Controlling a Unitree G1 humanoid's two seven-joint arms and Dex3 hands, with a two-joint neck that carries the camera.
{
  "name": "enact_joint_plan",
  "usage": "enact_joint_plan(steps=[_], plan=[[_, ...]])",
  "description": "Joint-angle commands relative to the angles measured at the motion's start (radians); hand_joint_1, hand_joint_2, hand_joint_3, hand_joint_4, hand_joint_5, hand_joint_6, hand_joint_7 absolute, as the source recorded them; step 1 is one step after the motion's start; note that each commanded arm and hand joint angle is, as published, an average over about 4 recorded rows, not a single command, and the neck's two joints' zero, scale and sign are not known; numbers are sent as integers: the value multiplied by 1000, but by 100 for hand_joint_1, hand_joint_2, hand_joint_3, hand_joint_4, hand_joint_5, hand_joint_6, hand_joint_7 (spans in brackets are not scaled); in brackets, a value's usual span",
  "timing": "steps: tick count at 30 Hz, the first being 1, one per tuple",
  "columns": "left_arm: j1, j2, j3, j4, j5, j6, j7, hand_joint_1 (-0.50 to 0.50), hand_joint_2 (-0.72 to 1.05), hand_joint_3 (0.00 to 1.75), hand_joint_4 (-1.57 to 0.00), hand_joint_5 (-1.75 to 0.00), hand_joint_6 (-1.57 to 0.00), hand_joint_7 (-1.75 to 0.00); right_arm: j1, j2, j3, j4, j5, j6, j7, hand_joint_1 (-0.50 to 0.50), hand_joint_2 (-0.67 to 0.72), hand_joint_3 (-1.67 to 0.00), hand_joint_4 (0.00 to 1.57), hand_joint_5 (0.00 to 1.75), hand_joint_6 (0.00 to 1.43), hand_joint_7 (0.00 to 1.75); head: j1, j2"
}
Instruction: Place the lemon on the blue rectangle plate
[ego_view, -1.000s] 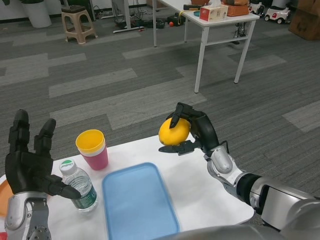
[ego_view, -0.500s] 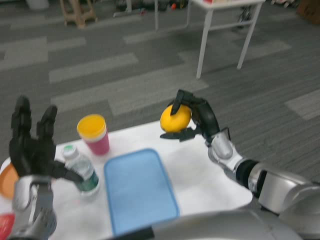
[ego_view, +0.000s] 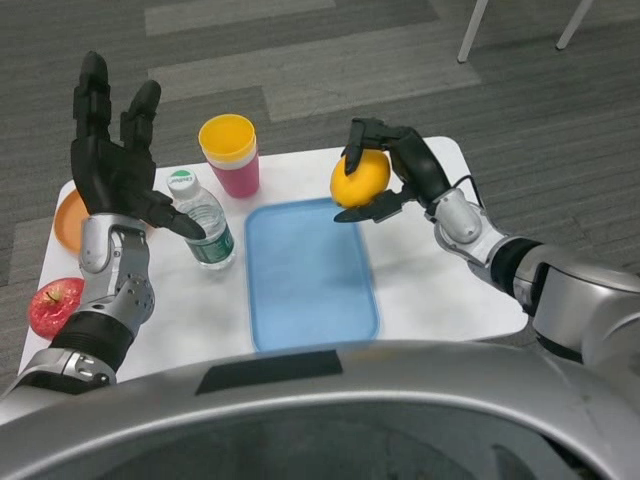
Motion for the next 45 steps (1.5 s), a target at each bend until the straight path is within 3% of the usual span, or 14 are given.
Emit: enact_joint_plan(steps=[1, 6, 13, 18, 25, 28, 30, 32, 33, 34, 37, 39, 41, 45], plan=[[-21, 10, -4, 7, -6, 6, -3, -19, -64, 4, 0, -72, 0, -14, -17, 16, 7, -2, 10, 63, 68, -8, -48, -56, 129, 165, 116, 168, 17, -9], [-22, 13, -5, 7, -6, 10, -3, -19, -64, 4, 0, -72, 0, -14, -21, 45, 29, 14, 14, 124, 169, -8, -48, -56, 131, 165, 111, 168, 39, -16], [-30, 16, -8, 8, -6, 32, -3, -21, -64, 9, 0, -72, 0, -14, -42, 70, 120, 41, 16, 140, 185, -8, -48, -63, 133, 165, 104, 168, 33, -11], [-55, 23, -20, 26, -8, 38, -3, -21, -64, 9, 0, -72, 0, -14, -47, 75, 188, 40, 16, 142, 185, -4, -46, -63, 134, 165, 89, 168, 31, -17], [-90, 37, -67, 67, -37, 38, -4, -21, -64, 7, 0, -72, 0, -14, -32, 82, 215, 39, 16, 140, 185, -8, -45, -44, 128, 165, 75, 168, 24, -16], [-99, 39, -75, 78, -37, 38, -6, -21, -64, 9, 0, -72, 0, -14, -30, 89, 223, 40, 16, 141, 185, -11, -43, -30, 121, 165, 74, 168, 17, -15], [-102, 41, -80, 81, -38, 38, -7, -21, -64, 4, 0, -72, 0, -14, -28, 95, 226, 41, 16, 140, 185, -15, -41, -24, 94, 150, 66, 164, 19, -10], [-100, 43, -83, 81, -38, 38, -9, -21, -64, 4, 0, -72, 0, -14, -23, 99, 226, 42, 16, 140, 185, -19, -40, -20, 60, 107, 41, 150, 25, -6], [-99, 44, -84, 80, -38, 38, -9, -20, -64, 7, 0, -72, 0, -14, -20, 101, 225, 43, 16, 139, 185, -20, -38, -18, 53, 90, 32, 143, 28, -4], [-96, 44, -84, 78, -38, 38, -9, -19, -64, 9, 0, -72, 0, -14, -17, 102, 222, 43, 16, 139, 185, -23, -35, -16, 41, 65, 19, 129, 30, -4], [-86, 46, -83, 75, -39, 38, -9, -19, -64, 4, 0, -72, -1, -14, -12, 106, 215, 47, 15, 137, 185, -38, -22, -16, 16, 15, 2, 79, 33, -4], [-78, 48, -82, 71, -39, 38, -9, -19, -64, 2, 0, -72, -1, -14, -12, 108, 215, 50, 14, 134, 185, -44, -10, -16, 6, 0, 0, 45, 33, -2], [-71, 50, -80, 67, -40, 38, -9, -19, -64, 4, 0, -72, 0, -14, -12, 109, 215, 52, 14, 132, 185, -46, 6, -12, 1, 0, 0, 24, 34, -4], [-60, 56, -80, 58, -40, 38, -9, -19, -64, 9, 0, -72, 0, -14, -6, 109, 203, 51, 14, 119, 182, -46, 30, -8, 0, 0, 0, 2, 36, -2]])
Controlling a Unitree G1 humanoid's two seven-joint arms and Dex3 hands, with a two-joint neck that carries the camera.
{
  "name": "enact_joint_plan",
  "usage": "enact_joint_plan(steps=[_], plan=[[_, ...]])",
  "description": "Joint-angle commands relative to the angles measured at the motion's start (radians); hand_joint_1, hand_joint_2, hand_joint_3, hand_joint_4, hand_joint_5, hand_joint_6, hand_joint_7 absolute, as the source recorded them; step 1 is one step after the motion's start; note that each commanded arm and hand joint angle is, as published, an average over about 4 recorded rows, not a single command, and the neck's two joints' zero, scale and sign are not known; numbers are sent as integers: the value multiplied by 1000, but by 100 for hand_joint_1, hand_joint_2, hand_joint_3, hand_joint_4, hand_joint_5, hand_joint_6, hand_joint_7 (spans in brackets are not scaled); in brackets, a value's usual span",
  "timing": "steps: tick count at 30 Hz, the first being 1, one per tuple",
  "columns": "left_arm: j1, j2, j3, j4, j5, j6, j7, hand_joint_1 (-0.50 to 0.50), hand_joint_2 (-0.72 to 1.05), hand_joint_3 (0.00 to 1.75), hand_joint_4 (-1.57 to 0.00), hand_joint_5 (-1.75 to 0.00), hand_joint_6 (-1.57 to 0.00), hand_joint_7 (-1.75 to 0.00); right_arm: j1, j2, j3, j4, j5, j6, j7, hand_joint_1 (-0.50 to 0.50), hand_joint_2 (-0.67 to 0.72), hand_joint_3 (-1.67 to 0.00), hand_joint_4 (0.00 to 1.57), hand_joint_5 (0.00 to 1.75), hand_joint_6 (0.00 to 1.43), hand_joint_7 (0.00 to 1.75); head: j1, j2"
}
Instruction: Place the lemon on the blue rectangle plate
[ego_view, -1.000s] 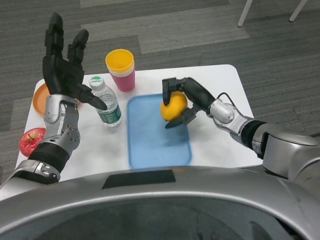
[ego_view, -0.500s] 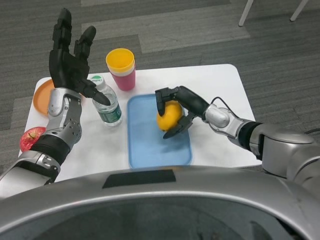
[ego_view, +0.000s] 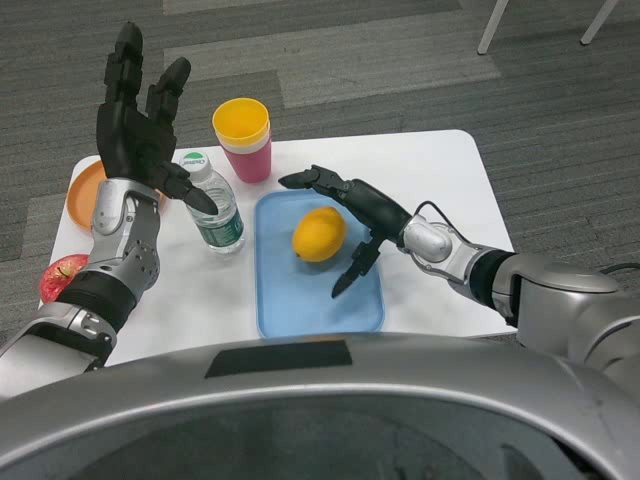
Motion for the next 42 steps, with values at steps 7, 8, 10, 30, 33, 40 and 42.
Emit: enact_joint_plan(steps=[7, 8, 10, 30, 33, 40, 42], plan=[[26, 12, 6, -24, -8, 4, -7, -21, -64, 7, 0, -72, -1, -14, 56, -9, -100, -18, -2, -74, -46, -45, 47, 0, 0, 0, 0, 0, -2, 24], [28, 12, 7, -26, -11, 4, -7, -21, -64, 7, 0, -72, -1, -14, 68, -12, -133, -29, -3, -100, -72, -44, 47, 0, 0, 0, 0, 0, -5, 30], [30, 11, 8, -30, -15, 4, -7, -21, -64, 7, 0, -72, 0, -14, 85, -18, -191, -50, -4, -145, -125, -43, 49, 0, 0, 0, 0, 0, -17, 50], [74, -25, 76, -86, -18, -7, -11, -21, -64, 9, 0, -72, 0, -14, 143, -87, -619, -159, -4, -266, -313, -38, 41, 0, 0, 0, 0, 0, -123, 198], [92, -34, 100, -100, -6, -8, -10, -24, -64, 4, 0, -72, 0, -14, 143, -102, -667, -164, -3, -268, -313, -38, 38, 0, 0, 0, 0, 0, -137, 207], [104, -49, 120, -110, 15, -9, -8, -25, -64, 9, 0, -72, 0, -14, 143, -119, -677, -161, 1, -268, -312, -33, 34, 0, 0, 0, 0, 0, -135, 213], [102, -49, 120, -109, 16, -9, -8, -24, -64, 9, 0, -72, 0, -14, 143, -119, -677, -160, 1, -267, -311, -34, 34, 0, 0, 0, 0, 0, -134, 214]])
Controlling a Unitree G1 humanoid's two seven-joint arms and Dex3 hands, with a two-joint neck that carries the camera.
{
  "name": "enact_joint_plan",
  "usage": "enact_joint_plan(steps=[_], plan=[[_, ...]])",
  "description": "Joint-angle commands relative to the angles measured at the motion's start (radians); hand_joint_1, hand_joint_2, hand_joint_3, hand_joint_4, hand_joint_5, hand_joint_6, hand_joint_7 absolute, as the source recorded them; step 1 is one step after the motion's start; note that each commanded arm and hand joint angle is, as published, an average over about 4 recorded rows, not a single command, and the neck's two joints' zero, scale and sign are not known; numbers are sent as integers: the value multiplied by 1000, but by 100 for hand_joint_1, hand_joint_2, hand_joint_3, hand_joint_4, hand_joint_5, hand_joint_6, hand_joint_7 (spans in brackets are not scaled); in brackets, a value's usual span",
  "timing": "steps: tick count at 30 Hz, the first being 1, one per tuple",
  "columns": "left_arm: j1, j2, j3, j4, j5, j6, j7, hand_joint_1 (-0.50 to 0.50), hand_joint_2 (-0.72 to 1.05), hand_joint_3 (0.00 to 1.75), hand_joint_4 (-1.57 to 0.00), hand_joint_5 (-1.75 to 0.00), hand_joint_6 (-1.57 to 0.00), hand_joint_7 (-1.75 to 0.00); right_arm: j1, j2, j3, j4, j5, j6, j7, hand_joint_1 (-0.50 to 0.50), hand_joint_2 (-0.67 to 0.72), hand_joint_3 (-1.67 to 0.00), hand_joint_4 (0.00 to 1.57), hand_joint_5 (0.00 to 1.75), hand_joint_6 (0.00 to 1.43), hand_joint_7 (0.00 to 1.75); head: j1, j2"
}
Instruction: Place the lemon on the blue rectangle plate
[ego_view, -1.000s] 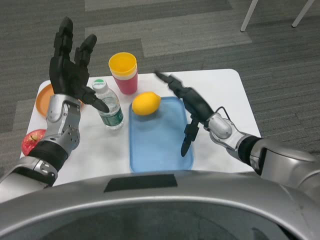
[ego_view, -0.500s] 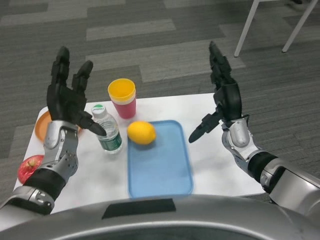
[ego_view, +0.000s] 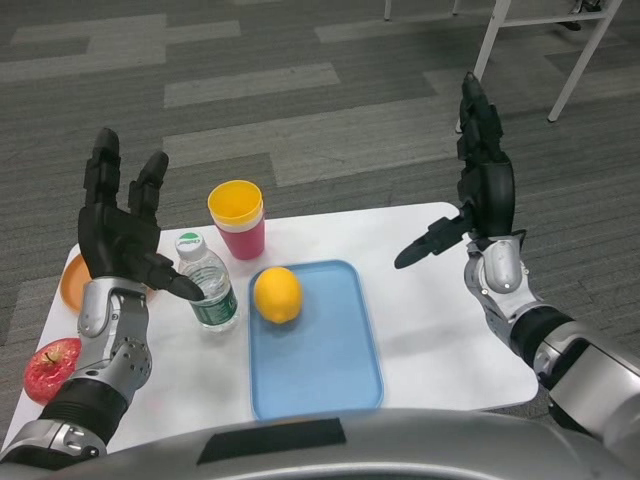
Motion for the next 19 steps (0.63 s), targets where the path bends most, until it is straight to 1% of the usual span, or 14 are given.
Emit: enact_joint_plan(steps=[1, 3, 6, 10, 19], plan=[[4, -2, 8, -5, 9, -7, 1, -23, -64, 7, 0, -72, 0, -14, 5, -6, 1, -1, 9, -12, -5, -35, 34, 0, 0, 0, 0, 0, 0, 2], [1, -3, 8, -5, 8, -7, 1, -23, -64, 7, 0, -72, 0, -14, 5, -6, -4, -2, 8, -13, -5, -36, 34, 0, 0, 0, 0, 0, 0, 3], [-4, -3, 7, -5, 8, -5, 1, -23, -64, 9, 0, -72, 0, -14, 6, -4, -8, -3, 8, -13, -5, -33, 34, 0, 0, 0, 0, 0, 1, 0], [-6, -2, 6, -4, 9, -4, 1, -21, -64, 9, 0, -72, 0, -14, 8, -1, -5, -2, 8, -13, -5, -33, 34, 0, 0, 0, 0, 0, -5, -6], [-14, 3, 6, 0, 8, -2, 1, -21, -64, 9, 0, -72, 0, -14, 8, 6, 1, 5, 9, -12, -5, -33, 34, 0, 0, 0, 0, 0, -3, -7]])
